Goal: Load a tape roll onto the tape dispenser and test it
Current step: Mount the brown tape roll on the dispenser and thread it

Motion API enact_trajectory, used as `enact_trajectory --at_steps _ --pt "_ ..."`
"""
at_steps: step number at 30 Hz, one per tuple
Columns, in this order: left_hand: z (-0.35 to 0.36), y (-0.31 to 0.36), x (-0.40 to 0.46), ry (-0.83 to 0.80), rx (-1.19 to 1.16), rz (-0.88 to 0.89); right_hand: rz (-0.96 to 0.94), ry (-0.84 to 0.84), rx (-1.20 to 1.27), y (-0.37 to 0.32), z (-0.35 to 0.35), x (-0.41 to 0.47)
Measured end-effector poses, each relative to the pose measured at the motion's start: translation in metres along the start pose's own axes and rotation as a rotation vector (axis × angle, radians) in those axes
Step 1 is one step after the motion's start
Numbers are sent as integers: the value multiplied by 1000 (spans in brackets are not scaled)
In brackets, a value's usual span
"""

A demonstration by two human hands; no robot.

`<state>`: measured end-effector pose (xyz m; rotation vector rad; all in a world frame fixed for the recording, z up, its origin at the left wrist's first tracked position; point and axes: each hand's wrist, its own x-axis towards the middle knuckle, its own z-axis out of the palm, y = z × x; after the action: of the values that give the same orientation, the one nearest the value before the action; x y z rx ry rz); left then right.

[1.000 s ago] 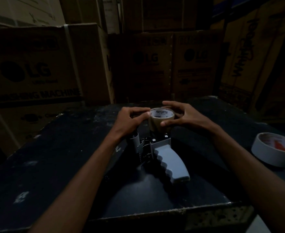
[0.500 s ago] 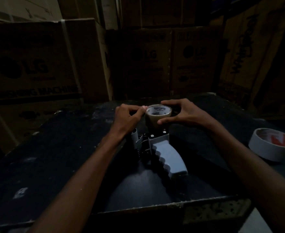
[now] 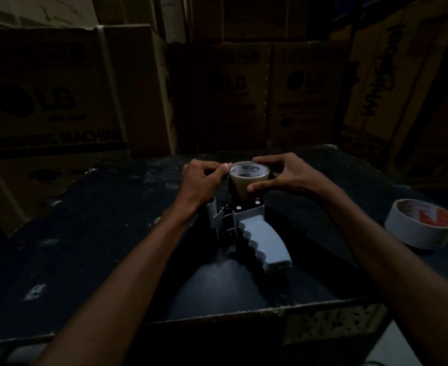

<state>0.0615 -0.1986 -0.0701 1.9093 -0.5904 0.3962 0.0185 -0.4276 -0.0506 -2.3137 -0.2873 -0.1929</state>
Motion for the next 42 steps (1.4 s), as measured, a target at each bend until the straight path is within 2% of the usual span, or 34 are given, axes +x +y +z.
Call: enact_trajectory --at_steps 8,27,42 --pt "1 3 -4 9 135 45 0 -3 -44 -1 4 4" --pt "2 2 1 -60 157 56 45 -17 109 15 9 -2" --pt "-7 0 1 -214 264 38 52 -13 151 26 15 -3"
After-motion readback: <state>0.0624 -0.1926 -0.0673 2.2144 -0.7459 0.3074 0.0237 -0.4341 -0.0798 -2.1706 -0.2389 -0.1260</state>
